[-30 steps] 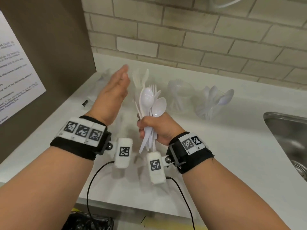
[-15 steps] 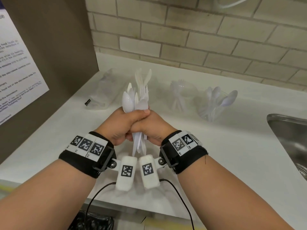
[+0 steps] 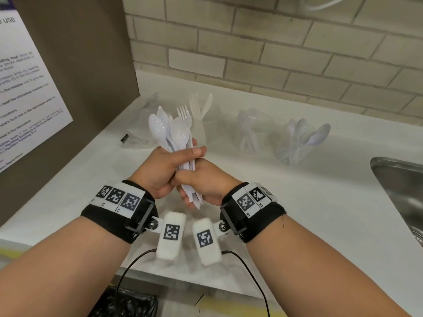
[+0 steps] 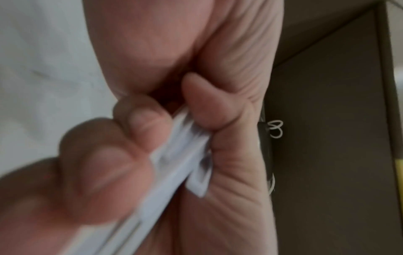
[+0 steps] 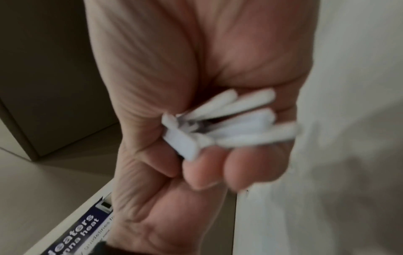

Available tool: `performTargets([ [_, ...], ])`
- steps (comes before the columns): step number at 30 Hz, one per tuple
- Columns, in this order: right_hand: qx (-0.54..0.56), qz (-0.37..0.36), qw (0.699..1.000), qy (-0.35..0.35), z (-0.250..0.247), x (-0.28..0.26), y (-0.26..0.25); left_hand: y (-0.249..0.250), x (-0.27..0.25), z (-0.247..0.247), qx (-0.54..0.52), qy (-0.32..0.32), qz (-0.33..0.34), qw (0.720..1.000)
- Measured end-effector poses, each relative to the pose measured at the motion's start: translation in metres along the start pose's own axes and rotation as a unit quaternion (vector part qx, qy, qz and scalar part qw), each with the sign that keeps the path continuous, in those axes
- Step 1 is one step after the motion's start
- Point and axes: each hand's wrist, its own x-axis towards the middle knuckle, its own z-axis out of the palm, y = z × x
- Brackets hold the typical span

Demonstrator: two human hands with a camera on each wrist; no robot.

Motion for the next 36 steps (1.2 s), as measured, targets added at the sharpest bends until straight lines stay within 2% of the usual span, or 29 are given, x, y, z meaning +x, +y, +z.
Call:
performTargets([
  [2, -0.01, -0.018, 1.0, -0.011, 0.0, 0.001, 0.001, 0.0, -0.001, 0.001, 0.021, 0.006, 0.017, 1.0],
  [5, -0.176, -0.034, 0.984, 0.016, -0.021, -0.003, -0.006, 0.002, -0.003, 0.0, -0.011, 0.044, 0.052, 0.998],
  [6, -0.214, -0.039, 0.975, 0.054, -0.03, -0.007, -0.013, 0.003, -0.003, -0.002, -0.022, 0.053, 0.067, 0.996],
  [8, -0.197, -0.064, 0.963, 0.173, -0.043, -0.015, -0.029, 0.005, -0.004, -0.006, 0.011, 0.059, 0.088, 0.994],
  [10, -0.16, -0.143, 0.93, 0.298, -0.05, -0.017, -0.043, 0.004, -0.005, -0.008, 0.091, 0.045, 0.084, 0.991],
  [11, -0.157, -0.182, 0.916, 0.321, -0.05, -0.017, -0.05, 0.003, -0.006, -0.008, 0.13, 0.034, 0.08, 0.988],
  [13, -0.168, -0.213, 0.92, 0.282, -0.045, -0.017, -0.06, 0.0, -0.007, -0.005, 0.189, 0.014, 0.081, 0.978],
  [15, -0.195, -0.195, 0.934, 0.229, -0.042, -0.015, -0.06, -0.001, -0.008, -0.002, 0.229, 0.006, 0.083, 0.97],
  [17, -0.194, -0.172, 0.941, 0.217, -0.043, -0.013, -0.055, -0.002, -0.009, 0.0, 0.243, -0.002, 0.079, 0.967],
  [20, -0.132, -0.163, 0.953, 0.22, -0.043, -0.011, -0.047, -0.006, -0.009, -0.001, 0.25, -0.002, 0.072, 0.966],
  [23, -0.056, -0.177, 0.952, 0.242, -0.044, -0.006, -0.042, -0.012, -0.005, -0.003, 0.289, 0.016, 0.077, 0.954],
  [29, 0.132, -0.212, 0.916, 0.314, -0.051, -0.01, -0.061, -0.021, -0.003, -0.006, 0.38, 0.022, 0.077, 0.921],
  [31, 0.152, -0.229, 0.909, 0.314, -0.056, -0.012, -0.069, -0.024, -0.003, -0.006, 0.374, 0.02, 0.075, 0.924],
  [36, 0.131, -0.216, 0.928, 0.275, -0.054, -0.01, -0.071, -0.023, -0.003, -0.002, 0.337, 0.026, 0.077, 0.938],
])
